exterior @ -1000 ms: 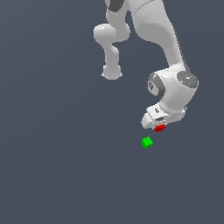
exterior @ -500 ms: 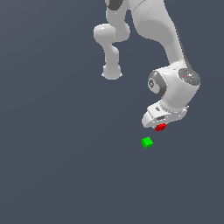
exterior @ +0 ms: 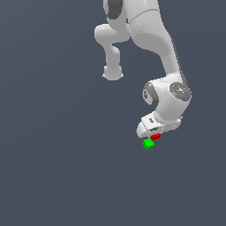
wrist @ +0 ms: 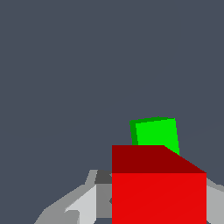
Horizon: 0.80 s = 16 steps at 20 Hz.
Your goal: Stack the red cube on top of the green cube.
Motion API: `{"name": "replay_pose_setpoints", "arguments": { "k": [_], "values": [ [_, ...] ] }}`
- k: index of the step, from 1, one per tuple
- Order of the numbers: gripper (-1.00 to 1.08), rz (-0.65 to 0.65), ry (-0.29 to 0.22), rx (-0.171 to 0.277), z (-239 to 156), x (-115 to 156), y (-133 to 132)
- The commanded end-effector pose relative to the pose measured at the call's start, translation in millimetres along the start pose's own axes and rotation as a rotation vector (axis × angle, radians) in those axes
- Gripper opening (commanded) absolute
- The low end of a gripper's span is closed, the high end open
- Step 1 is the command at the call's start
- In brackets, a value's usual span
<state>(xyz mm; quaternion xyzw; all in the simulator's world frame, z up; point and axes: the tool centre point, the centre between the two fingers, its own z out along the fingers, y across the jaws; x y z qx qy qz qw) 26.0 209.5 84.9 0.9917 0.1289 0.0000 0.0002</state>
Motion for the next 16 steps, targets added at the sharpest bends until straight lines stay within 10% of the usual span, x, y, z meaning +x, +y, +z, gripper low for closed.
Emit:
{"name": "replay_pose_setpoints", "arguments": {
  "k": [1,10,11,16],
  "values": [
    [-1.0,0.0,0.001,0.0,10,7,11],
    [-1.0,0.0,0.0,0.0,24,17,26],
    [1.0,0.0,0.0,0.0,24,17,26],
    [1.0,0.0,0.0,0.0,24,17,26]
  ]
}}
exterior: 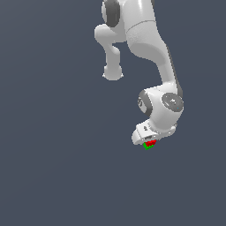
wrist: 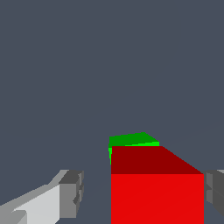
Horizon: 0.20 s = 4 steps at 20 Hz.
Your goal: Stack the red cube on top of the green cube.
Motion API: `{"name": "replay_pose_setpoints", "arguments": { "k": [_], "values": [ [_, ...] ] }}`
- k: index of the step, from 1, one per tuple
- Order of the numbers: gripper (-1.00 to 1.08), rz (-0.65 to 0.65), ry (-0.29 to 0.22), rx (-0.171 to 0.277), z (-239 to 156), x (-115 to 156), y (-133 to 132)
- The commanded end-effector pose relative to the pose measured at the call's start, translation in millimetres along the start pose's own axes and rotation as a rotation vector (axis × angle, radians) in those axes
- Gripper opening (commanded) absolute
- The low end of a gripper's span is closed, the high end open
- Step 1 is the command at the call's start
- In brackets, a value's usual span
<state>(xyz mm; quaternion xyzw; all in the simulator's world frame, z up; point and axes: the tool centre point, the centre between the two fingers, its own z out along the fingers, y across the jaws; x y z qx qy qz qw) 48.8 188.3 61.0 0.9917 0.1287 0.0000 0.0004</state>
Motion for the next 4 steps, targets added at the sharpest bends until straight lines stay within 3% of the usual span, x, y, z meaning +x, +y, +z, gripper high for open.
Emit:
{"name": "replay_pose_setpoints", "arguments": {
  "k": [1,4],
  "values": [
    [1.0,0.0,0.0,0.0,0.0,0.1,0.0],
    [1.0,0.0,0.0,0.0,0.0,0.1,0.0]
  ]
}}
